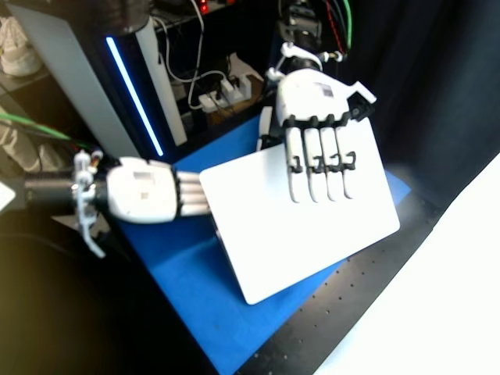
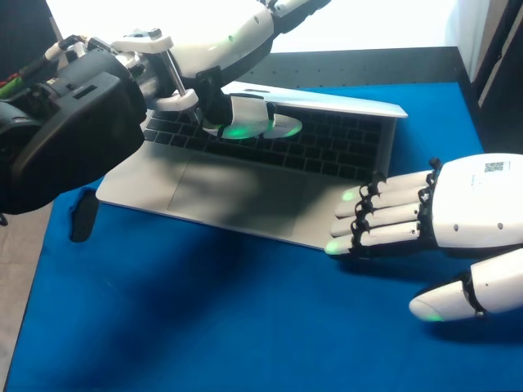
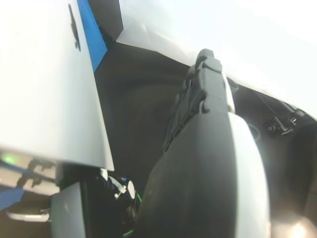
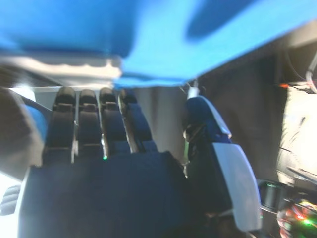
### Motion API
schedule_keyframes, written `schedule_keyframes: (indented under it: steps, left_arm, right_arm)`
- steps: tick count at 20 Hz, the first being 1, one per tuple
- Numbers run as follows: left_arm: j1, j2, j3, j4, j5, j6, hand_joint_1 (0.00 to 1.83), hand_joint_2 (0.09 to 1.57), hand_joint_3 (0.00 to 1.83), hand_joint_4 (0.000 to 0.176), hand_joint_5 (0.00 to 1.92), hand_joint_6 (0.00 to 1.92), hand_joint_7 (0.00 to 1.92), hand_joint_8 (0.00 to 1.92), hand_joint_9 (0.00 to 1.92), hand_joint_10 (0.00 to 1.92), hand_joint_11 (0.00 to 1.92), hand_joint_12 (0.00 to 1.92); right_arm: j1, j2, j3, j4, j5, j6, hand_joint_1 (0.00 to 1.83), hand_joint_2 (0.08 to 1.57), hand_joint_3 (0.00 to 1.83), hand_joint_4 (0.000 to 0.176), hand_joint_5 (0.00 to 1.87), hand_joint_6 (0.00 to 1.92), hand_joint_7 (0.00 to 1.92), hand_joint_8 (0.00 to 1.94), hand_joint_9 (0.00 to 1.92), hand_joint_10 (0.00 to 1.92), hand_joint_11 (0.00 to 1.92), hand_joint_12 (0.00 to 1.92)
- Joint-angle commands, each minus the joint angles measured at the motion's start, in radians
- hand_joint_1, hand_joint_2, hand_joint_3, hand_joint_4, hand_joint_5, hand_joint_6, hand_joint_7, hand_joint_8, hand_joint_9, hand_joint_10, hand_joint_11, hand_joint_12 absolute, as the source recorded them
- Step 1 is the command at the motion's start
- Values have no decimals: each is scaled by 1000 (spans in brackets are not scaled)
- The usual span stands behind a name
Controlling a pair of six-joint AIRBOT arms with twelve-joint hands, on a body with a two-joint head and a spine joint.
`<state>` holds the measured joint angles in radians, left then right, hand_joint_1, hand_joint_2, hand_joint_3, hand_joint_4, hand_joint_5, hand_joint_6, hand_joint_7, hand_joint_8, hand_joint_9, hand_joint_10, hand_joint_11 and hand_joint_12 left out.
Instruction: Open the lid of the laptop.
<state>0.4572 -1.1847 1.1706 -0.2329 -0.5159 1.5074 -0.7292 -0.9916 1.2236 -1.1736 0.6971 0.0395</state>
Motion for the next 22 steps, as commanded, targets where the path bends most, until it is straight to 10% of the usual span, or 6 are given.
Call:
schedule_keyframes:
  steps: [1,22]
  left_arm:
    - [-11,5,-1,-2,-149,-8,905,1119,0,0,0,0,0,0,0,0,0,0]
    - [-66,-4,26,-2,-128,-10,868,1119,0,0,35,12,0,0,0,0,0,0]
  right_arm:
    - [19,2,1,56,62,7,0,1396,2,0,102,7,98,16,37,11,0,0]
    - [76,-194,133,-28,-33,7,262,1315,0,0,300,8,252,9,172,12,85,30]
